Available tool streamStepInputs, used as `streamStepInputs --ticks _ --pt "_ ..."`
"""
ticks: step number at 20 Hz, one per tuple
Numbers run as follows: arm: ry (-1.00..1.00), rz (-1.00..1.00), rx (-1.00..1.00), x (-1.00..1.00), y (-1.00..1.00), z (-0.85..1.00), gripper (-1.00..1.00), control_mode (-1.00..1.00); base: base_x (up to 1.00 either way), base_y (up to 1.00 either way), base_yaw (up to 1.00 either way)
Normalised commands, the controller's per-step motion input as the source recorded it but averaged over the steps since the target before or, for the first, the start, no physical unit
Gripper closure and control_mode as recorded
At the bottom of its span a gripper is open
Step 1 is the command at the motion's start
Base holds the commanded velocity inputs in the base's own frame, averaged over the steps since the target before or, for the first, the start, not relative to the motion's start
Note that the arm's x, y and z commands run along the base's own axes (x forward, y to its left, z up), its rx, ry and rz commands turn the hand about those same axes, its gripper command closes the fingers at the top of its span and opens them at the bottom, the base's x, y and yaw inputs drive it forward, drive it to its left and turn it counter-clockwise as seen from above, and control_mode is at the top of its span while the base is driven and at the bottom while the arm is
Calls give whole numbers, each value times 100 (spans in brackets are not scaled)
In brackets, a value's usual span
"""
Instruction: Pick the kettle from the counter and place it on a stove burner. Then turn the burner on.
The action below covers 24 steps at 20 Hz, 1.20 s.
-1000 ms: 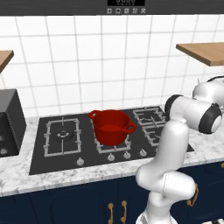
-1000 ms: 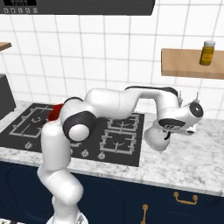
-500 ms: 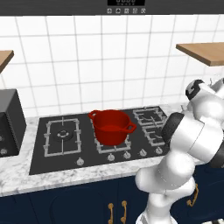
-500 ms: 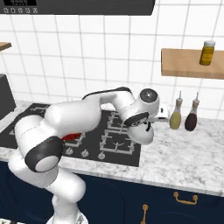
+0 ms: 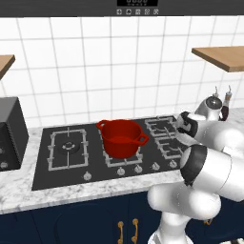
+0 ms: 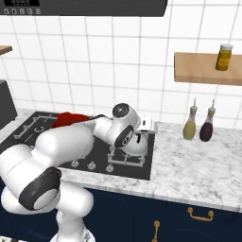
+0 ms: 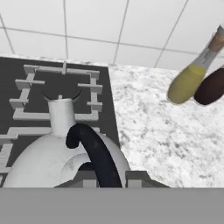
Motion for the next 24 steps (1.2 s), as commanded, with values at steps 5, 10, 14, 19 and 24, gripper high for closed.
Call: streamStepInputs --ticks 5,10,14,19,24 --pt "0 -3 0 36 54 -2 100 -100 0 0 0" --pt "2 -1 -1 25 27 -3 100 -100 0 0 0" --pt "3 0 -8 8 0 -22 -100 -100 0 0 0" --pt "0 0 0 0 0 0 -100 -100 0 0 0" --pt "0 0 0 0 2 40 -100 -100 0 0 0"
